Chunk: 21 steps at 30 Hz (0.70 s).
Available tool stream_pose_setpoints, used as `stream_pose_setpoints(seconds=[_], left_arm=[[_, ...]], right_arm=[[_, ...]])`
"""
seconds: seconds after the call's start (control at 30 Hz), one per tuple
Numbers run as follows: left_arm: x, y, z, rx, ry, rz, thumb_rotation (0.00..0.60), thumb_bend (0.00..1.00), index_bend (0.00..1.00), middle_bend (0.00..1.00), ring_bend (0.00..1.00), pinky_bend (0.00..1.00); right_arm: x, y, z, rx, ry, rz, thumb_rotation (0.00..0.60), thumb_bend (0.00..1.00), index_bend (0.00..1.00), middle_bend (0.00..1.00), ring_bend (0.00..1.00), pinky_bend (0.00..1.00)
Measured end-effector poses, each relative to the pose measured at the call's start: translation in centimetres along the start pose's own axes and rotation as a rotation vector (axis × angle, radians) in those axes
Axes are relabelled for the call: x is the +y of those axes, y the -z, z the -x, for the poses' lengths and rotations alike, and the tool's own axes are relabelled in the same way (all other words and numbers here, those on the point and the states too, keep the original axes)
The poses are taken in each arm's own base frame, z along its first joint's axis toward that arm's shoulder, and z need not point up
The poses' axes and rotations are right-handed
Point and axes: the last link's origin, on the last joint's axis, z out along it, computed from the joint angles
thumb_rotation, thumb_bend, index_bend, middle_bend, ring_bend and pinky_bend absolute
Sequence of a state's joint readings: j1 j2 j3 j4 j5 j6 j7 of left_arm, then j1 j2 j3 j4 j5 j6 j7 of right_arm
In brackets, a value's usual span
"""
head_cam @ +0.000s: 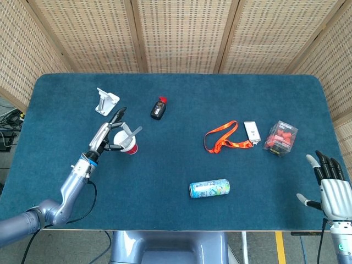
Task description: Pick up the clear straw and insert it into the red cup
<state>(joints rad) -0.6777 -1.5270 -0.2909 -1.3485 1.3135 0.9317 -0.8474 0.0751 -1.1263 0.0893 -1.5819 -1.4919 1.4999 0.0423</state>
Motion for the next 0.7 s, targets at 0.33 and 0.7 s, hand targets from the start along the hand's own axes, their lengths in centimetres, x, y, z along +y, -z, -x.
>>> stream_pose_setpoints(seconds=[0.33,0.7], left_arm=[[-0.74,0.03,-0.12,0.018,0.011,0.005,0.6,0.42,0.67,0.0,0.0,0.0],[-0.75,-0.17,-0.17,0.044,0.024,0.025,0.6,0.4,0.67,0.0,0.0,0.0]], right_arm=[[-0.05,-0.05,0.21,-0.007,0.007,-0.002,0.6,0.07,0.13,0.0,0.0,0.0],[-0.1,-0.05,0.33,-0.01,0.009,-0.003,0.6,0.07,0.13,0.0,0.0,0.0]])
